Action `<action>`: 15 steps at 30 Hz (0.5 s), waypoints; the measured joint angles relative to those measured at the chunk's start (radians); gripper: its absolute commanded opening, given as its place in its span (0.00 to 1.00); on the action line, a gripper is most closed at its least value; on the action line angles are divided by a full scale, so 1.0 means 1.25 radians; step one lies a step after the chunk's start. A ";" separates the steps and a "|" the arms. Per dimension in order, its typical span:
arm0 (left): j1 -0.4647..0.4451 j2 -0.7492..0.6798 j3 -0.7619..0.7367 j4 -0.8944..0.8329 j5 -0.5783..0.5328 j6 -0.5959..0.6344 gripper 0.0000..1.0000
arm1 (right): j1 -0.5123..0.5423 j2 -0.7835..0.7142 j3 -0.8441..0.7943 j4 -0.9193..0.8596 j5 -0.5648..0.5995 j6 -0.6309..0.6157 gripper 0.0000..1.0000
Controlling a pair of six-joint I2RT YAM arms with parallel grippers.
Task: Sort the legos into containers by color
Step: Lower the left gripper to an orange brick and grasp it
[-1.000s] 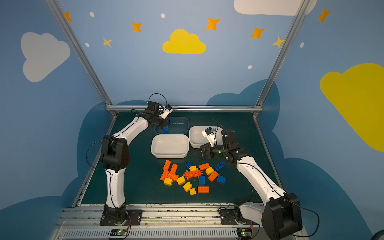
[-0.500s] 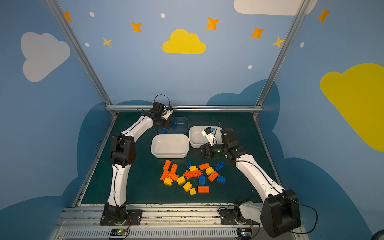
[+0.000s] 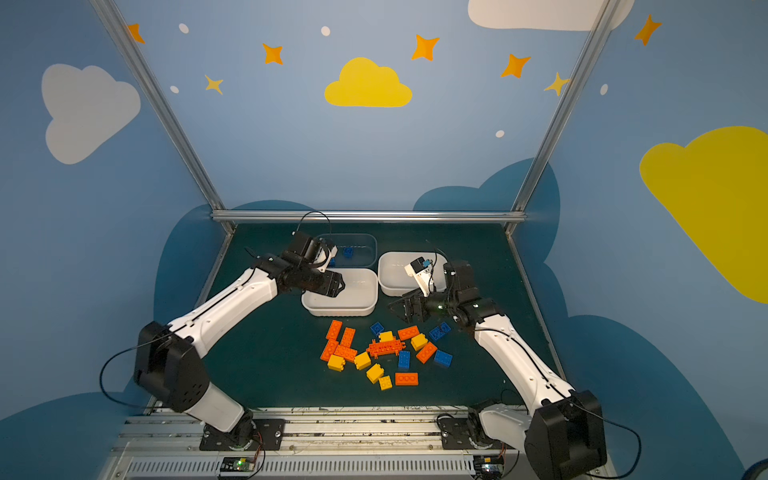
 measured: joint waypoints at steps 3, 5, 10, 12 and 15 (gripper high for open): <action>-0.041 -0.050 -0.102 0.001 -0.033 -0.050 0.75 | 0.000 0.000 -0.016 0.000 -0.001 0.000 0.90; -0.061 -0.057 -0.150 0.005 -0.058 -0.075 0.74 | 0.000 0.000 -0.024 0.000 -0.001 -0.002 0.90; -0.087 -0.048 -0.240 0.034 -0.097 -0.110 0.73 | 0.000 -0.009 -0.039 -0.002 0.000 -0.006 0.90; -0.092 -0.026 -0.248 0.049 -0.109 -0.111 0.72 | 0.000 -0.016 -0.043 -0.006 0.001 -0.008 0.90; -0.098 0.022 -0.248 0.089 -0.126 -0.110 0.71 | 0.000 -0.021 -0.045 -0.011 0.006 -0.013 0.90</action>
